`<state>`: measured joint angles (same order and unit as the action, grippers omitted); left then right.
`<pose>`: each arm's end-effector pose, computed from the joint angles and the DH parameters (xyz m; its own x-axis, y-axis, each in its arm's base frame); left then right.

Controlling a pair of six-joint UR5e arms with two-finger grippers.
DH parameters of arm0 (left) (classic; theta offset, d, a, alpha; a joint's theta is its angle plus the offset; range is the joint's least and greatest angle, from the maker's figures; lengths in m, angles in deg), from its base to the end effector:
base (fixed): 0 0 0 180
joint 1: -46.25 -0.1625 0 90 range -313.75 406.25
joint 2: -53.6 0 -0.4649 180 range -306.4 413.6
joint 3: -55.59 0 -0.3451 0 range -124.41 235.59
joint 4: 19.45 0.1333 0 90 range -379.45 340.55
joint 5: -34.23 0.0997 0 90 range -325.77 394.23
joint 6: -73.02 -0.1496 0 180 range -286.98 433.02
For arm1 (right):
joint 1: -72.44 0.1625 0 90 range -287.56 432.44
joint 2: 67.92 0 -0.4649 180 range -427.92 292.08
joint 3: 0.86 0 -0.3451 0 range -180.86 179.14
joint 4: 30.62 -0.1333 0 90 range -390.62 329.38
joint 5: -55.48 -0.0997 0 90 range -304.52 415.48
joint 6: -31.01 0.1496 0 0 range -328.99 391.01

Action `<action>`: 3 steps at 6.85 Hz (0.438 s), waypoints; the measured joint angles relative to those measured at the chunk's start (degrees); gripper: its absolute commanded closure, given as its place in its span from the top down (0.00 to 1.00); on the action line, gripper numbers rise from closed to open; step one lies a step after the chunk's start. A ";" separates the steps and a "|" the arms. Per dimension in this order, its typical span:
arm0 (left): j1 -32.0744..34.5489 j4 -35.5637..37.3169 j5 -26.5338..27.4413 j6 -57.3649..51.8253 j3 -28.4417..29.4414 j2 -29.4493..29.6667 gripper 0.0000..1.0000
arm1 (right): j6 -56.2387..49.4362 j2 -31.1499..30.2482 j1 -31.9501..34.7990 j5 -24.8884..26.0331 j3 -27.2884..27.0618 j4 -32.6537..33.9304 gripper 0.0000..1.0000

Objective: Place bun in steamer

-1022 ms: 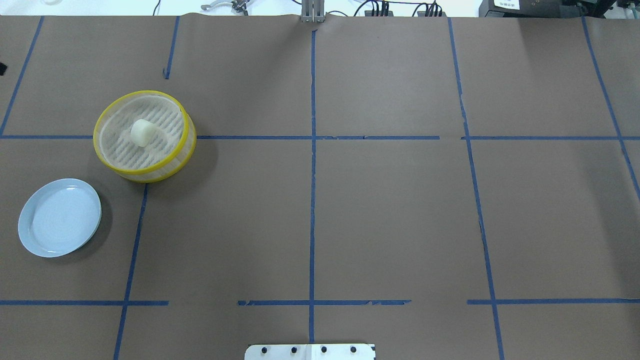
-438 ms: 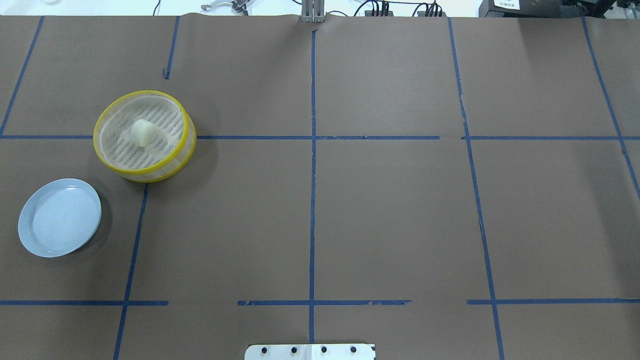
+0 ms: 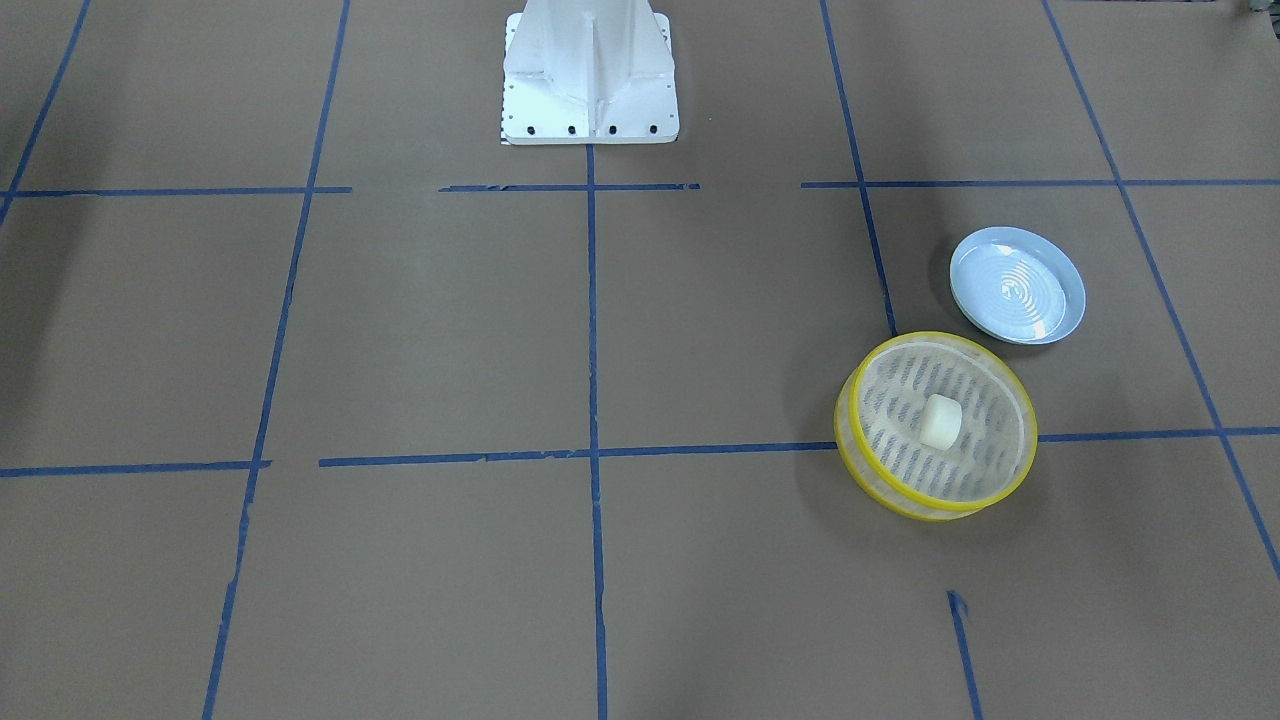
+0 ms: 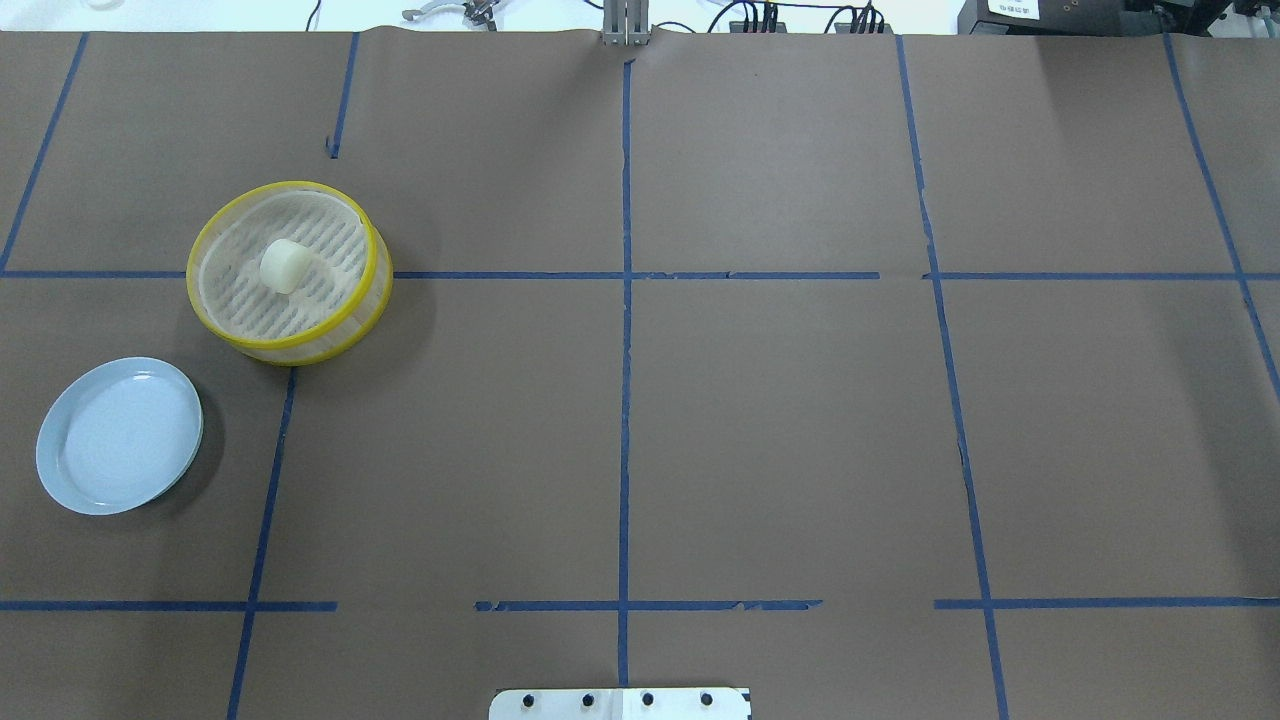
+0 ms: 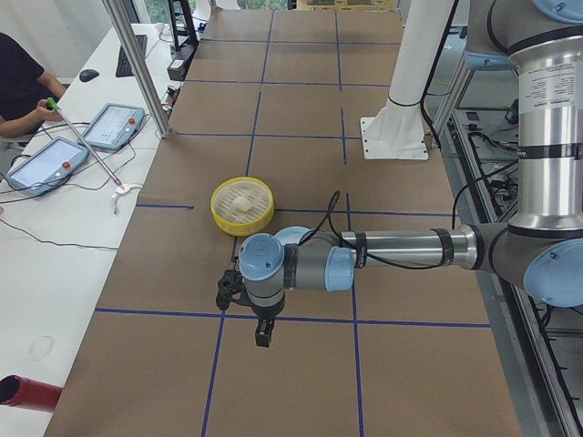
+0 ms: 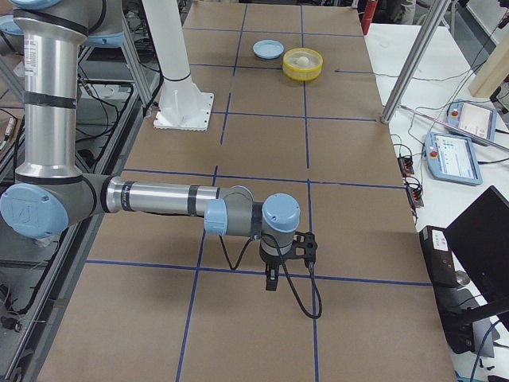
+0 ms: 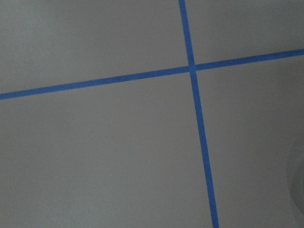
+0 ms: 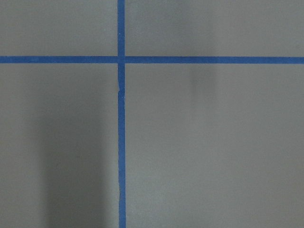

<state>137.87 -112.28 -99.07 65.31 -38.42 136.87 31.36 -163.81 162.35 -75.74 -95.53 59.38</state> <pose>-0.0417 -0.3891 0.7493 0.7247 0.1150 -0.6794 -0.0696 0.9931 0.0939 0.0341 -0.3946 0.7469 0.7522 0.0190 0.6587 -0.0030 0.9997 -0.0253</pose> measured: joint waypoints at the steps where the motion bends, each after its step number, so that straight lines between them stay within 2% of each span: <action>1: 0.09 0.06 0.06 0.06 -0.29 0.13 1.00 | 0.00 0.02 0.00 0.00 -0.01 0.00 1.00; 3: 0.17 0.10 0.15 1.62 -1.33 0.23 1.00 | 0.00 0.02 0.00 0.00 -0.03 0.00 1.00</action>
<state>138.04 -112.18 -98.93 66.94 -39.74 137.10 31.36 -163.78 162.35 -75.74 -95.56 59.38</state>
